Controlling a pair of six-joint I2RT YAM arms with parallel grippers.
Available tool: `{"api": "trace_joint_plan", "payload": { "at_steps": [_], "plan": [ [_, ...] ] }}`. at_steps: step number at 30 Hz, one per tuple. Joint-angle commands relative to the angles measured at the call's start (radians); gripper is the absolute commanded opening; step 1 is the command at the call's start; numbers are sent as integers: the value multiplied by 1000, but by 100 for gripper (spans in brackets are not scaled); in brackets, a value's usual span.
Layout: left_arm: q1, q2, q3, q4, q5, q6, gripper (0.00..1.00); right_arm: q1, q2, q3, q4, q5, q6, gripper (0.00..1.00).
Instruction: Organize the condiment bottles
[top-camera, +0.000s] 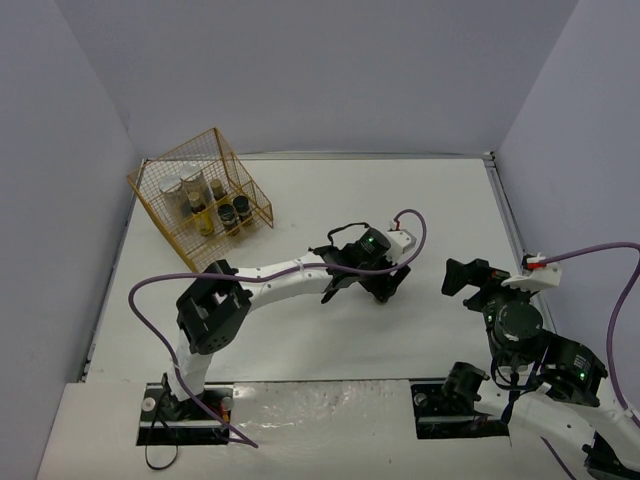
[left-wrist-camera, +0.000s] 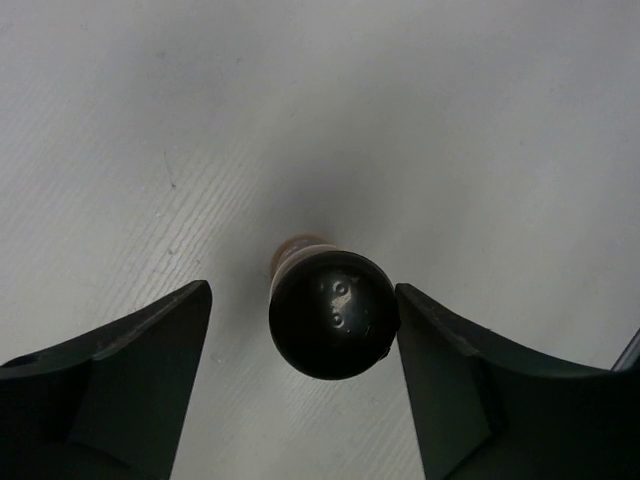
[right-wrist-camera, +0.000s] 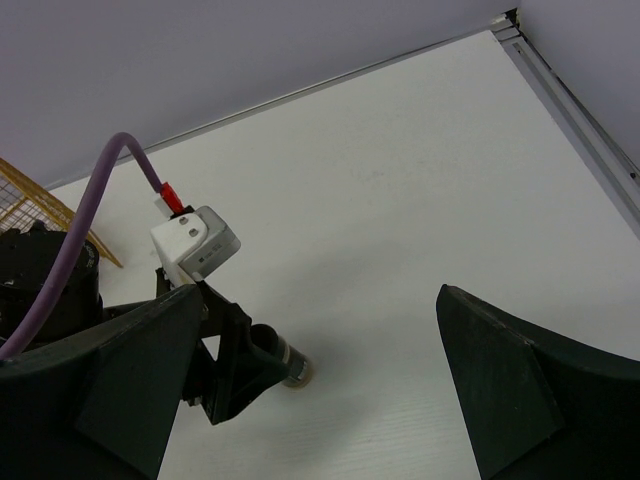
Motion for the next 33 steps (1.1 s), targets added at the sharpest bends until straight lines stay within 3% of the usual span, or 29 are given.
{"api": "trace_joint_plan", "payload": {
  "at_steps": [1,3,6,11,18,25,30,33],
  "plan": [
    [-8,-55,51,0,-49,11,66,11,18,21,41,39,18,100],
    [-8,-62,48,-7,-57,10,57,11,20,19,41,39,24,100],
    [-8,-90,37,-20,-71,12,32,11,29,19,41,34,26,100],
    [-1,-176,11,-44,-114,13,11,11,63,21,41,28,25,100],
    [75,-325,-36,-209,-200,-52,8,11,187,47,70,-18,0,100],
    [316,-560,-100,-415,-293,-110,8,5,377,16,292,-130,-101,100],
    [491,-634,-96,-516,-299,-116,8,-31,475,-17,440,-215,-180,100],
    [623,-673,-89,-548,-282,-113,8,-138,549,-23,527,-414,-198,100]
  ]
}}
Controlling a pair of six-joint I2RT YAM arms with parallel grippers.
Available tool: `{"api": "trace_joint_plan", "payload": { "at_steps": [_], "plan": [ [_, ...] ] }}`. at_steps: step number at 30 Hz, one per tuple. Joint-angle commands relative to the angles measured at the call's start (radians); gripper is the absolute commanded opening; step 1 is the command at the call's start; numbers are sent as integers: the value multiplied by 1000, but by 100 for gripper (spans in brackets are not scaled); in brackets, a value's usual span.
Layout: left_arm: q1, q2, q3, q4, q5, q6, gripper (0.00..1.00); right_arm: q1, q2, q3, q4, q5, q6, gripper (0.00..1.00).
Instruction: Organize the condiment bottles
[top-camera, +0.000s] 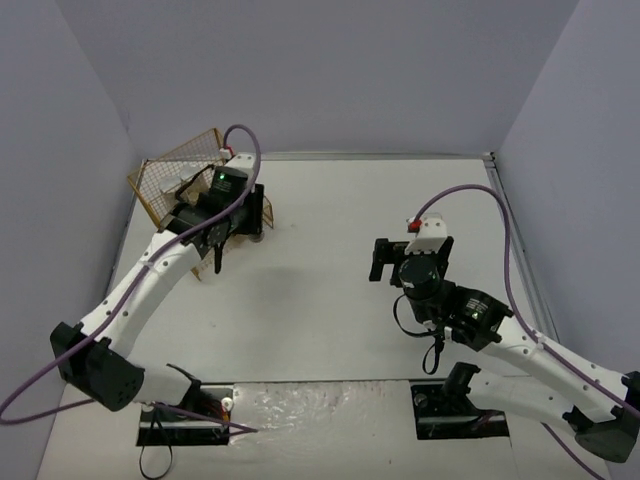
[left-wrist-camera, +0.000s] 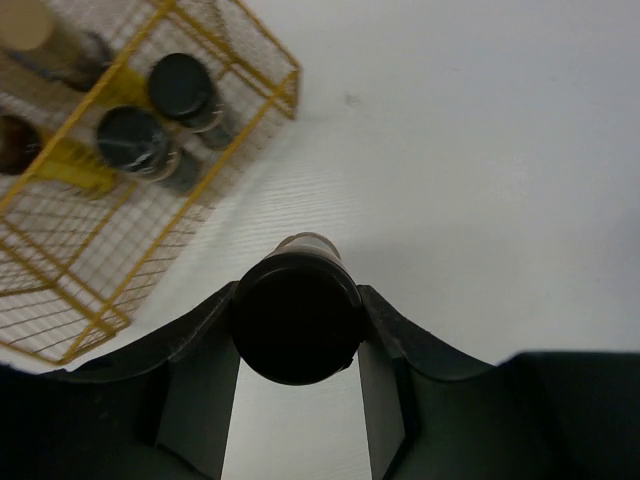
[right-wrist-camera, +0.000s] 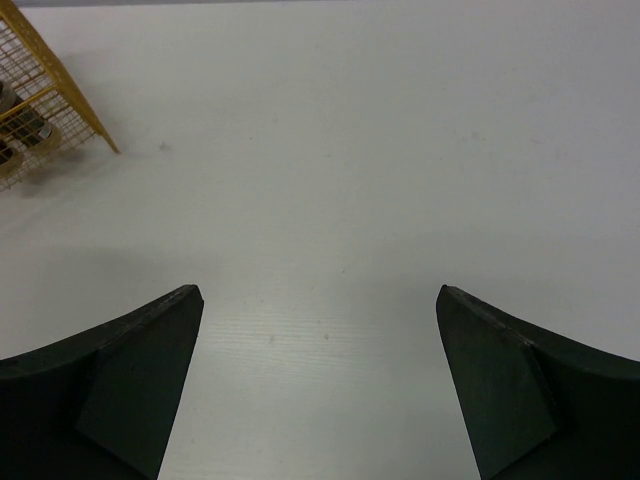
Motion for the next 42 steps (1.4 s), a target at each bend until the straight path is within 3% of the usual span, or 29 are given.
{"api": "trace_joint_plan", "payload": {
  "at_steps": [1,6,11,17,34,42],
  "plan": [
    [160,-64,29,-76,7,-13,8,-146,75,-7,235,-226,-56,100],
    [310,-47,21,-38,72,-9,8,-264,120,-52,298,-404,-55,100],
    [366,-14,4,35,78,-11,8,-350,140,-117,343,-538,-42,100],
    [388,32,-32,135,75,-5,8,-375,124,-164,364,-562,-49,100],
    [408,181,-91,210,62,-80,11,-387,85,-239,385,-576,-56,100],
    [396,192,-155,233,24,-147,29,-393,54,-261,385,-563,-56,100]
  ]
}}
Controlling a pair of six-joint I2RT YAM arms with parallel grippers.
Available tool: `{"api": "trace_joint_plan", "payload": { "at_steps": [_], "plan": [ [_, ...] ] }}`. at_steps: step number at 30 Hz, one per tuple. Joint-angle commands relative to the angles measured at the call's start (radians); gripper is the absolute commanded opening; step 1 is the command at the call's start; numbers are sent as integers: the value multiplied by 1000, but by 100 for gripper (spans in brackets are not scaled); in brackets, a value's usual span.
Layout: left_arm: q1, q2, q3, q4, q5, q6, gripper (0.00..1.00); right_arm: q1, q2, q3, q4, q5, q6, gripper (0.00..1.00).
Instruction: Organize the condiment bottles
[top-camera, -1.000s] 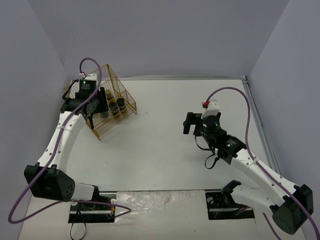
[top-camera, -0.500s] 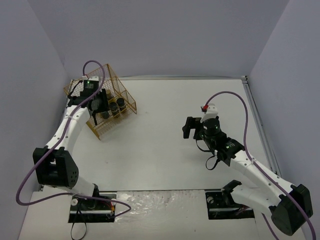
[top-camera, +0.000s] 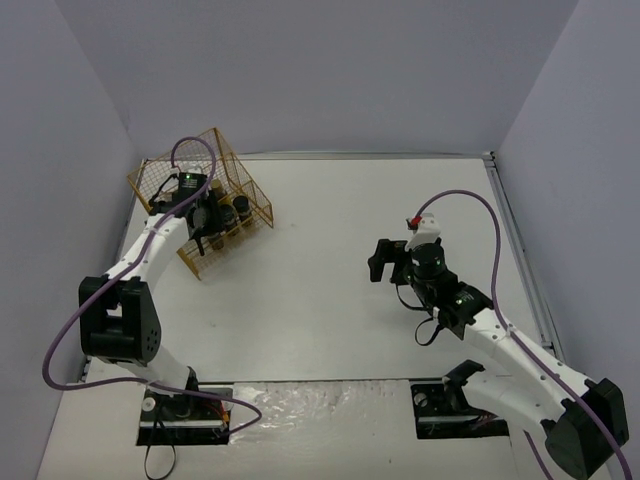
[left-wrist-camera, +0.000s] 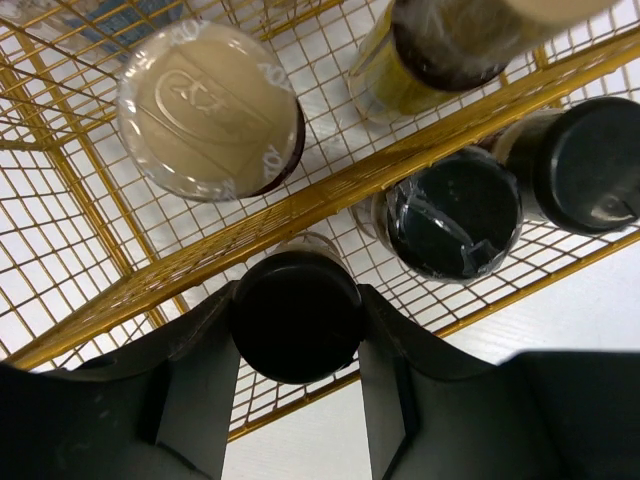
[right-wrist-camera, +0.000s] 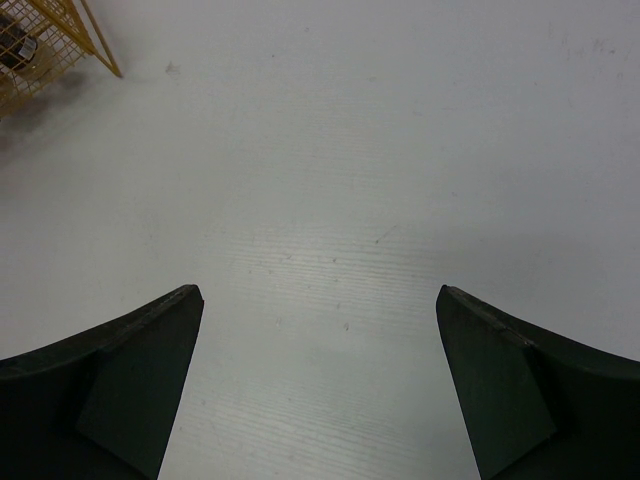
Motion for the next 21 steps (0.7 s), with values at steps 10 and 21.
{"api": "trace_joint_plan", "payload": {
  "at_steps": [10,21],
  "plan": [
    [-13,-49,37,1,-30,-58,62,-11,-57,5,54,-3,-13,100],
    [-24,-252,117,-118,49,-52,86,-12,-109,148,-59,22,-68,100]
  ]
}}
